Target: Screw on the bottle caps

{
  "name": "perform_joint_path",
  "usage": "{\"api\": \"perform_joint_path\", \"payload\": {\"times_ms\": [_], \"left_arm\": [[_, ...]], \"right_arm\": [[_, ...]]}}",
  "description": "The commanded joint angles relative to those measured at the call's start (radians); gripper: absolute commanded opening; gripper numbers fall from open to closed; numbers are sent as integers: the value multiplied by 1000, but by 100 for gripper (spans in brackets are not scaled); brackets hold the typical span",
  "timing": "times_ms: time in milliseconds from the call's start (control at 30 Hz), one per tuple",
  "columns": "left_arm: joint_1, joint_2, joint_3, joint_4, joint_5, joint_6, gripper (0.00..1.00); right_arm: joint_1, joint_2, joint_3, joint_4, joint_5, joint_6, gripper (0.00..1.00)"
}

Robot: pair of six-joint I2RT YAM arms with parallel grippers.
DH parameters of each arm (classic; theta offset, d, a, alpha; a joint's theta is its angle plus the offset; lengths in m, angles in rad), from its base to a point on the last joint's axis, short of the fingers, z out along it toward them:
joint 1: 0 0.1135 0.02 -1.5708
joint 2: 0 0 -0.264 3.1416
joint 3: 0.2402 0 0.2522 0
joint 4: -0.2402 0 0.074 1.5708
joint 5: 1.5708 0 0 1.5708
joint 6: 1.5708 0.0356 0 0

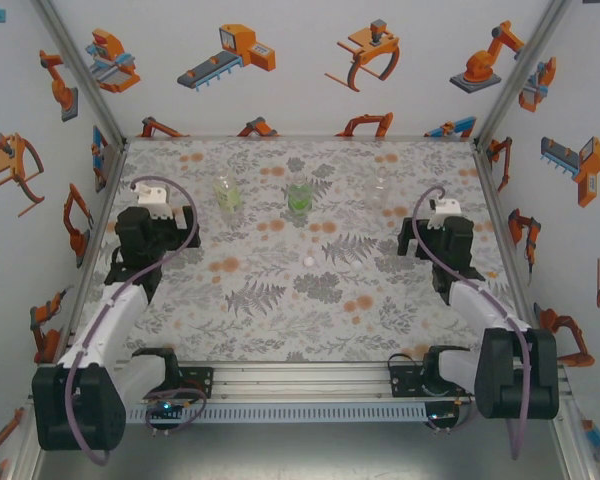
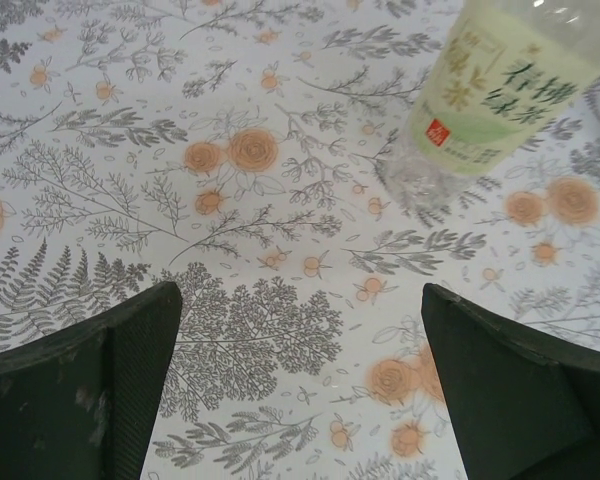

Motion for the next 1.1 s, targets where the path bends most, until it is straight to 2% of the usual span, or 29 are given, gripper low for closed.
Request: {"api": "perform_joint_path", "payload": {"times_ms": [0, 100, 200, 333, 500, 833, 1067], "left_arm": [[-1, -53, 70, -248, 18, -57, 97], [4, -86, 107, -362, 16, -120, 97], [7, -119, 104, -409, 12, -197, 97], [10, -123, 98, -465, -12, -255, 97], [8, -127, 92, -474, 8, -259, 97], [2, -161, 83, -485, -1, -256, 97], [1, -152, 104, -536, -5, -269, 97]], "right_arm": [[40, 3, 54, -52, -19, -32, 98], [67, 40, 76, -2, -41, -30, 95], [84, 109, 122, 48, -62, -19, 88], [114, 225, 217, 74, -72, -21, 87], [148, 359, 314, 148, -84, -31, 87], [179, 596, 497, 241, 4, -14, 89], [186, 713, 573, 281, -4, 11, 85]]}}
